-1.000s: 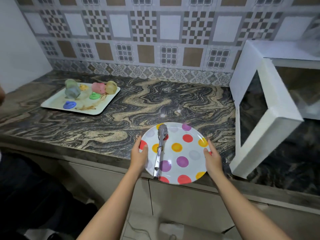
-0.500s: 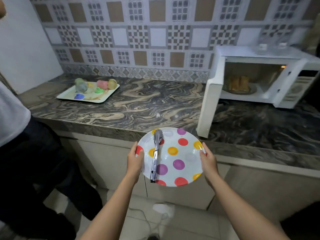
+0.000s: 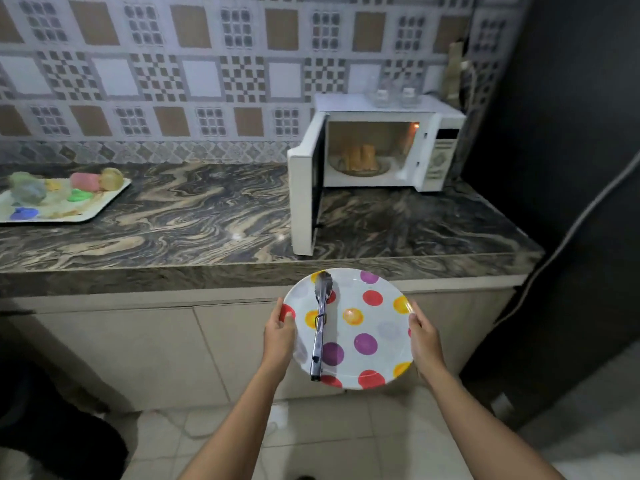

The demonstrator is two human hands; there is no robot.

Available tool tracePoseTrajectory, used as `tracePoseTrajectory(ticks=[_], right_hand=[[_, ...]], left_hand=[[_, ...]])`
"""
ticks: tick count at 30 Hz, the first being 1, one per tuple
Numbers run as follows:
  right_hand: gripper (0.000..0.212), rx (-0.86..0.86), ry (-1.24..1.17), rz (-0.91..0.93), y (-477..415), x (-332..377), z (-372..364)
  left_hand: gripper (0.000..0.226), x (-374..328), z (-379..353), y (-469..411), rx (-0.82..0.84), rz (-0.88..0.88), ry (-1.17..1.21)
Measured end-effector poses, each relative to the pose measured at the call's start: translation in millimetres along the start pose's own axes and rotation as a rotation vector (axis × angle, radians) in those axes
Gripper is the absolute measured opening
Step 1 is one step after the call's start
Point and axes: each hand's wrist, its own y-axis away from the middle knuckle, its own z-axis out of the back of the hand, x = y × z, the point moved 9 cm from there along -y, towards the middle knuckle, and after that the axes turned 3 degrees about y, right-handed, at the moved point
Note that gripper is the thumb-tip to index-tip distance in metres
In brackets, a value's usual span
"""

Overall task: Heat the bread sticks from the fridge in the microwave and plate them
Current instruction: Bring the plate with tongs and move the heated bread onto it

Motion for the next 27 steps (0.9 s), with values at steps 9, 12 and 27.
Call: tracePoseTrajectory(ticks=[9,12,27], right_hand=[[0.04,-0.19,-0.024,-0.027,-47,14,110],[0.039,-0.215,-0.041,-0.023,-81,25,125],[0.022,-0.41,0.08,-0.03,-300,77,120]], left_hand=[[0.048,7,-139,-27,0.191,0.043,-0.003],[0.046,2,-179,-56,0.215,0.036,-0.033],[0.039,-40,-306,-252,0.119,-0.041,-0.266]])
